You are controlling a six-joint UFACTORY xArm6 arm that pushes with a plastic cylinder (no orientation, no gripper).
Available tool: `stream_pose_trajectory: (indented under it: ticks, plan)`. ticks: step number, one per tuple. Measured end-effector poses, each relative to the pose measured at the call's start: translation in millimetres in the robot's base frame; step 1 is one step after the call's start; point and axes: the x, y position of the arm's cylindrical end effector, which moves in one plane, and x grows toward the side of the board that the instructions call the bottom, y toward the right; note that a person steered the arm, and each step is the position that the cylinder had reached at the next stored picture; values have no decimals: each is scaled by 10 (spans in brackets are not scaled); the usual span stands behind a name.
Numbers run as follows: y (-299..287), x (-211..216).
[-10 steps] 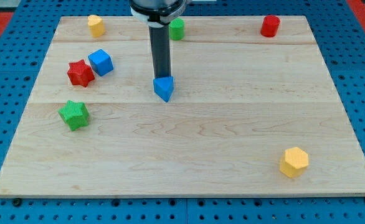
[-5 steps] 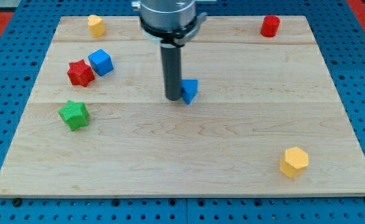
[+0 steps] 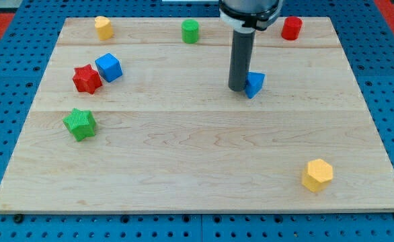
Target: Move the blue triangle to the right center of the board
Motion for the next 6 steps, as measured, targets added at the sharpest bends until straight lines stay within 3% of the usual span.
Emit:
stream_pose_trajectory:
  ticks: [3,6]
  plan:
    - [1022,-20]
    - [-19,8]
